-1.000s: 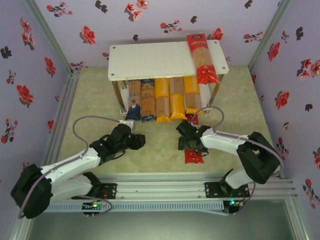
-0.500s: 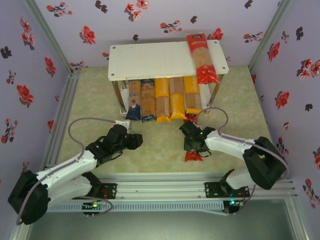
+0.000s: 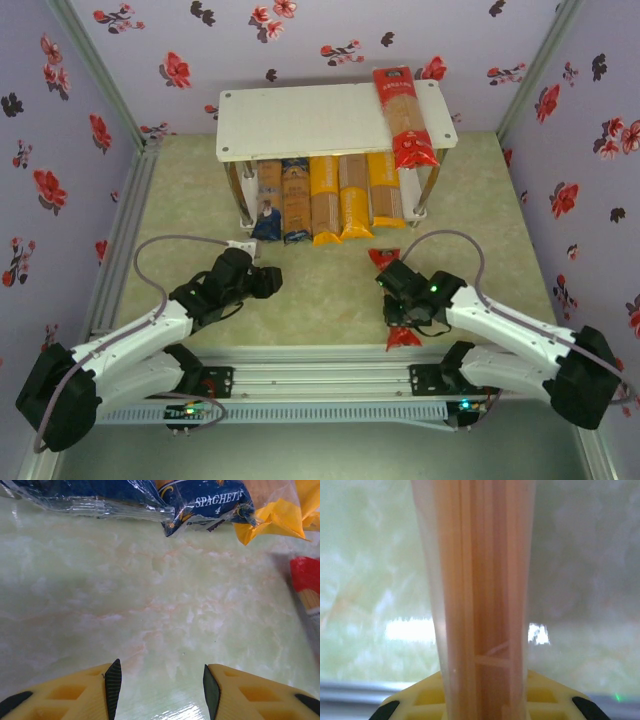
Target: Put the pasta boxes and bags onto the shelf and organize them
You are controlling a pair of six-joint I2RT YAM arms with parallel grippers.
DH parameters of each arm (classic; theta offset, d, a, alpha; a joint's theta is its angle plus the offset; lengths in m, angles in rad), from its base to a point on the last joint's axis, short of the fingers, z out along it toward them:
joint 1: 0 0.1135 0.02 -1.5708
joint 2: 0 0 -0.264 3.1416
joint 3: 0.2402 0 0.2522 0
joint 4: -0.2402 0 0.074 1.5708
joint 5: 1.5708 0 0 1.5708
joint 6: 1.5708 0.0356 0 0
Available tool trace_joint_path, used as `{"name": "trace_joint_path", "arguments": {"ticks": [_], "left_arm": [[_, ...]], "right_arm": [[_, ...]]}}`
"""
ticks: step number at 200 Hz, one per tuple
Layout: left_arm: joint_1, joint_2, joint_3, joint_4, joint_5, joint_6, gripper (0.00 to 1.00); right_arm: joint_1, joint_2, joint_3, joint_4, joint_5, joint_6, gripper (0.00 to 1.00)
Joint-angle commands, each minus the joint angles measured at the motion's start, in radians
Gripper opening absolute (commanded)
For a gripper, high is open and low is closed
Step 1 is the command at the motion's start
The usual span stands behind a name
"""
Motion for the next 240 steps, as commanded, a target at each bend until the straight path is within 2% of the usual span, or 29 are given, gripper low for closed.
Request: {"name": "trace_joint_path", "arguments": {"ticks": [1, 37, 62, 95, 130, 156, 167, 203, 240], "left_arm": [[0.014, -0.012, 0.043, -0.025, 0.005, 0.029, 0.49], [0.022, -0.005, 0.062, -0.04, 0.005, 0.041, 0.49], [0.023, -0.012, 0.068, -0.051, 0.005, 0.042, 0.49], [0.026, -0.032, 0.069, -0.064, 0.002, 0.045, 0.49], [0.031, -0.032, 0.078, -0.078, -0.002, 0.053, 0.49], [0.034, -0.029, 0.103, -0.092, -0.002, 0.066, 0.49], [0.034, -0.03, 0.119, -0.103, -0.002, 0.073, 0.49], [0.039, -0.029, 0.154, -0.119, -0.001, 0.089, 0.5], [0.045, -0.024, 0.174, -0.136, 0.002, 0.099, 0.5]], "right_arm": [[0.084, -0.072, 0.131, -0.104, 0.012, 0.045, 0.0], [0.271, -0.075, 0.333, -0.208, 0.0, 0.028, 0.0], [0.399, -0.061, 0.496, -0.262, 0.056, -0.014, 0.0], [0.475, -0.083, 0.627, -0.222, 0.091, -0.105, 0.0], [0.474, -0.063, 0.798, -0.09, 0.213, -0.287, 0.0], [0.463, 0.043, 1.007, -0.036, 0.492, -0.462, 0.0], [0.443, 0.11, 1.109, -0.029, 0.568, -0.536, 0.0], [0.315, 0.348, 1.442, -0.05, 0.678, -0.731, 0.0], [0.102, 0.571, 1.725, -0.135, 0.605, -0.777, 0.0]]}}
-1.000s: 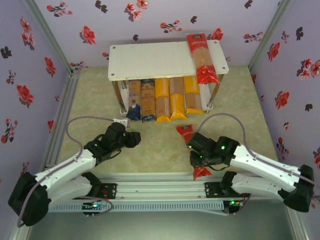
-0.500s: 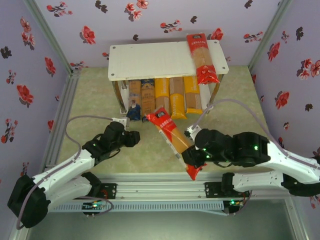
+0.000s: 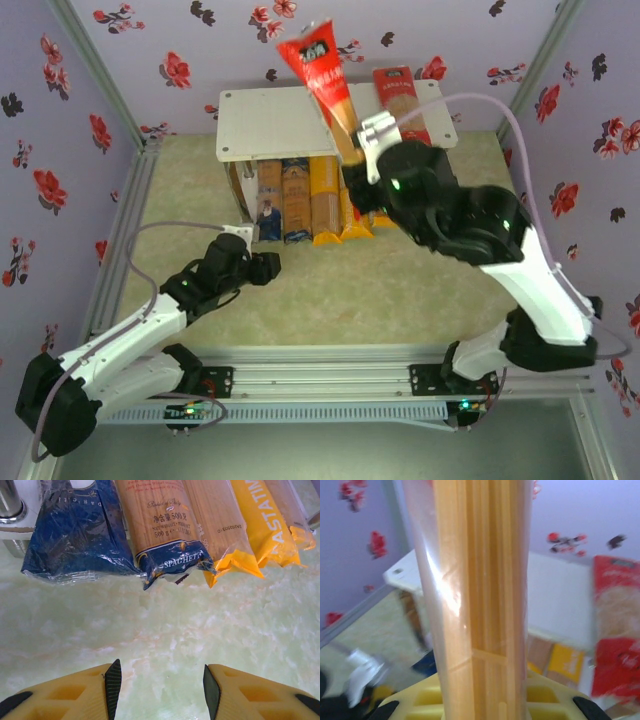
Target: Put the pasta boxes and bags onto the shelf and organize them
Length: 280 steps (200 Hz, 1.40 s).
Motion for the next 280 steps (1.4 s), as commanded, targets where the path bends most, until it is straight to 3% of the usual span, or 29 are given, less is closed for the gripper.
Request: {"name": "trace_joint_path", "arguments": {"ticks": [1, 35, 79, 138, 240, 263, 280], "left_arm": [[0.011, -0.002, 0.037, -0.039, 0.003, 0.035, 0.5], [0.02, -0.003, 0.045, -0.057, 0.003, 0.043, 0.5], [0.034, -0.008, 0.044, -0.071, 0.003, 0.048, 0.5], [0.058, -0.005, 0.026, -0.073, 0.018, 0.054, 0.53], [0.086, -0.027, 0.003, -0.084, 0.034, 0.061, 0.54], [0.091, -0.033, -0.001, -0.086, 0.036, 0.063, 0.54], [0.093, -0.034, -0.003, -0.086, 0.036, 0.062, 0.54]], "right_arm": [[-0.109, 0.099, 0.18, 0.031, 0.052, -0.09, 0.0], [-0.232, 0.312, 0.433, -0.094, 0.0, -0.054, 0.0], [-0.305, 0.387, 0.439, -0.069, -0.109, 0.021, 0.0], [-0.317, 0.369, 0.313, -0.007, -0.059, 0.08, 0.0], [-0.399, 0.31, 0.112, 0.105, -0.097, 0.197, 0.0], [-0.411, 0.316, 0.102, 0.103, -0.122, 0.203, 0.1], [-0.419, 0.324, 0.096, 0.106, -0.14, 0.208, 0.31]]}}
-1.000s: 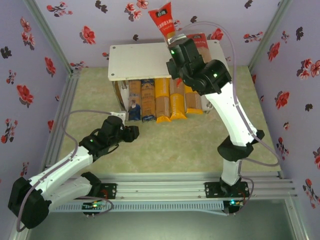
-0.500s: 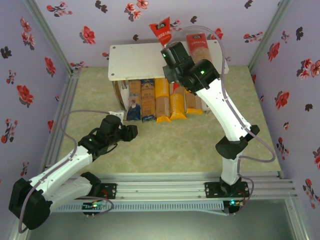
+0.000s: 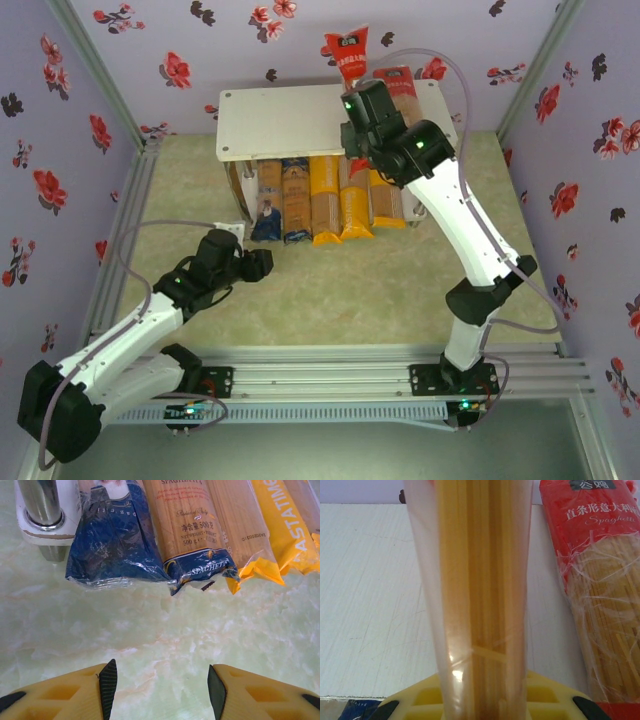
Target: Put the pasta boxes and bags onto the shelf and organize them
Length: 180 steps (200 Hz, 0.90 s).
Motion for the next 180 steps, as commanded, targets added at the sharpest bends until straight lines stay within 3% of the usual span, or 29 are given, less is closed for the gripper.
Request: {"name": "trace_joint_path", "arguments": {"ticks": [1, 31, 99, 180], "left_arm": [[0.01, -0.016, -0.013, -0.029, 0.013, 0.021, 0.54], [0.013, -0.025, -0.018, -0.031, 0.014, 0.019, 0.54], [0.023, -0.035, -0.027, -0.042, 0.013, 0.024, 0.54], [0.074, -0.085, -0.03, -0.019, 0.004, 0.061, 0.55]], "right_arm": [[-0.031, -0.006, -0.011, 0.126, 0.017, 0.029, 0.32], [-0.045, 0.014, -0.011, 0.134, -0.007, 0.038, 0.47], [-0.061, 0.008, -0.081, 0.197, -0.096, 0.077, 0.54], [-0.061, -0.317, -0.42, 0.553, -0.109, -0.063, 0.6]]}}
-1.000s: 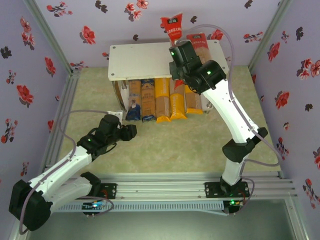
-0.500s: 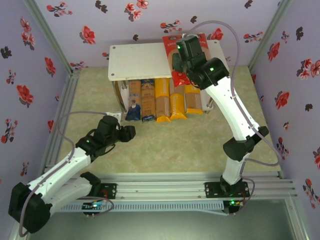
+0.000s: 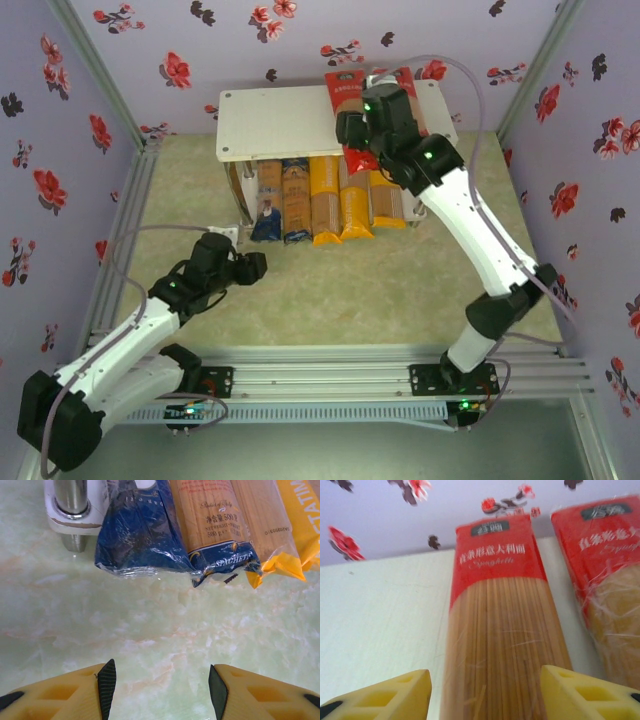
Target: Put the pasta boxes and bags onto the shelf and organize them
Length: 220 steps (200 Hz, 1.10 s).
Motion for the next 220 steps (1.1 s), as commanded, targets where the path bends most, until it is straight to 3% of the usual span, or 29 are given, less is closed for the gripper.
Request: {"name": "trace_joint_path", "arguments": {"ticks": [1, 41, 97, 107, 113, 130, 145, 162, 178, 199, 220], "left_arm": [[0.027, -0.037, 0.003, 0.007, 0.002, 0.044, 0.55], [0.076, -0.076, 0.073, -0.031, -0.023, 0.102, 0.56], [0.15, -0.107, 0.16, -0.078, -0.124, 0.185, 0.65], [0.162, -0.108, 0.175, -0.086, -0.143, 0.196, 0.79], [0.171, -0.111, 0.181, -0.09, -0.155, 0.204, 0.98], [0.189, -0.119, 0.199, -0.096, -0.225, 0.206, 1.0], [0.2, -0.137, 0.203, -0.097, -0.326, 0.197, 1.0], [0.206, -0.174, 0.186, -0.084, -0.494, 0.199, 1.0], [0.214, -0.207, 0.145, -0.038, -0.614, 0.253, 1.0], [0.221, -0.262, 0.013, 0.131, -0.639, 0.402, 0.99], [0.248, -0.301, -0.086, 0.224, -0.691, 0.408, 0.99]], "right_arm": [[-0.004, -0.152, -0.096, 0.164, 0.007, -0.077, 0.6], [-0.004, -0.473, -0.393, 0.317, 0.174, -0.19, 0.66], [-0.005, -0.867, -0.681, 0.078, 0.554, -0.14, 0.66], [-0.004, -0.91, -0.723, 0.007, 0.628, -0.106, 0.67], [-0.004, -0.927, -0.753, -0.037, 0.672, -0.082, 0.67], [-0.004, -0.952, -0.824, -0.15, 0.762, -0.005, 0.71], [-0.005, -0.947, -0.878, -0.22, 0.77, 0.064, 0.81], [-0.006, -0.939, -0.948, -0.23, 0.737, 0.112, 0.99], [-0.015, -0.93, -1.007, -0.206, 0.702, 0.133, 0.99], [-0.07, -0.917, -1.07, -0.152, 0.62, 0.136, 0.99], [-0.166, -0.892, -1.112, -0.104, 0.507, 0.129, 0.99]]}}
